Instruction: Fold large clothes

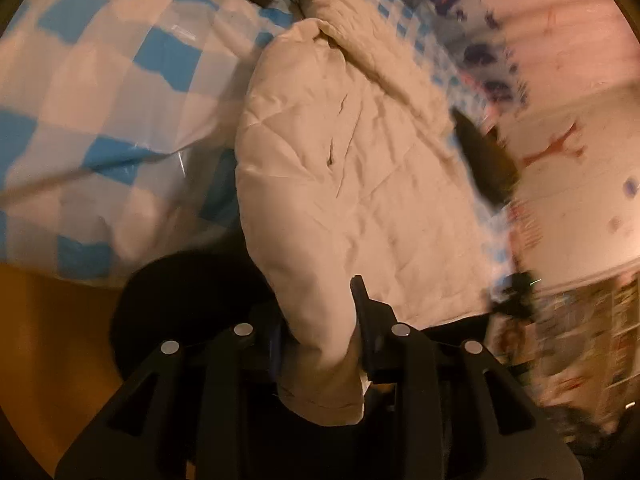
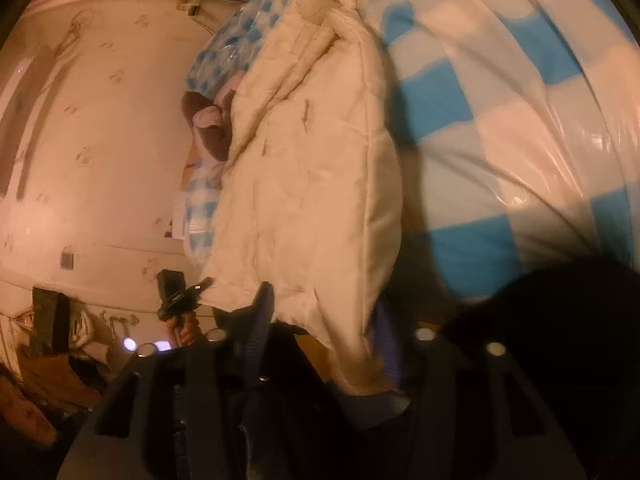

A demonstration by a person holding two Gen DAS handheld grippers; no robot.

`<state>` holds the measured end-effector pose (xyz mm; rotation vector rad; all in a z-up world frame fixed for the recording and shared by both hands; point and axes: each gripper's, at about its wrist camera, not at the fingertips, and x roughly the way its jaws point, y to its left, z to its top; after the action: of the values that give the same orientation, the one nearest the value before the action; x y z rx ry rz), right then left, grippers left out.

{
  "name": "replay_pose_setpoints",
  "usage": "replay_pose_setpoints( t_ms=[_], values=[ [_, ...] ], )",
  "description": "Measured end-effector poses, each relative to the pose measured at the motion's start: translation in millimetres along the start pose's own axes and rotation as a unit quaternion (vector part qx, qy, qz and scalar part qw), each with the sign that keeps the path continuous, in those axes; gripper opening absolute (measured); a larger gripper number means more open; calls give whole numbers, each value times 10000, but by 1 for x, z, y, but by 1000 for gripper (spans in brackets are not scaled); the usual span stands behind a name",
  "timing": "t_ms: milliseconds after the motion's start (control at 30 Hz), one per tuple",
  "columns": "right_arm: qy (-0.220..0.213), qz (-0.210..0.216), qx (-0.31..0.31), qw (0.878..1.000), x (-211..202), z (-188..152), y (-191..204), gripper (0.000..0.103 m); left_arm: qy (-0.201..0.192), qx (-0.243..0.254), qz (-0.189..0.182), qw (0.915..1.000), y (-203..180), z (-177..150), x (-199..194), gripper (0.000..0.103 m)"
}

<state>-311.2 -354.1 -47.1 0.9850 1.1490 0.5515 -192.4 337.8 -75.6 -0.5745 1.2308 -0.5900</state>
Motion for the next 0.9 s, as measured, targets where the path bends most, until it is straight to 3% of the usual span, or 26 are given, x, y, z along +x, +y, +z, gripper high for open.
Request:
replay_pose_setpoints(
  t_ms=[100, 167, 267, 300, 333, 367, 467, 567, 633, 767, 900],
  values=[
    [129, -206, -89, 9997, 6, 5, 4, 57, 49, 152, 271, 9995, -8, 6, 3, 39],
    [302, -513, -180, 9981, 14, 8, 7, 57, 82, 215, 561, 9982, -14, 12, 8, 56],
    [516, -730, -244, 9957, 30, 11, 7, 58, 253, 236, 867, 9956, -13, 20, 21, 58],
    [529, -687, -262, 9959, 34, 11, 8, 48, 279, 276, 898, 9952, -14, 20, 23, 57],
    [497, -457, -237, 9974, 36, 10, 8, 22, 282, 378, 937, 9945, -12, 18, 29, 47],
    [451, -328, -212, 9982, 35, 9, 6, 18, 350, 555, 953, 9933, -15, 16, 31, 23],
    [102, 147, -294, 9994, 26, 1, 14, 13, 143, 726, 615, 9954, -24, 9, 19, 10],
    [-644, 1161, -739, 9884, 5, -2, 39, 13, -284, 700, 291, 9967, -37, 8, -4, 8],
    [-1180, 1760, -1045, 9717, -17, -3, 55, 12, -653, 714, 10, 9953, -52, 9, -25, 7],
    [-1650, 2386, -1222, 9492, -43, -12, 64, 13, -1205, 924, -543, 9869, -86, 3, -66, 7],
    [-1798, 2893, -1429, 9293, -61, -39, 65, 13, -1280, 1236, -956, 9794, -99, -27, -95, 7]
  ],
)
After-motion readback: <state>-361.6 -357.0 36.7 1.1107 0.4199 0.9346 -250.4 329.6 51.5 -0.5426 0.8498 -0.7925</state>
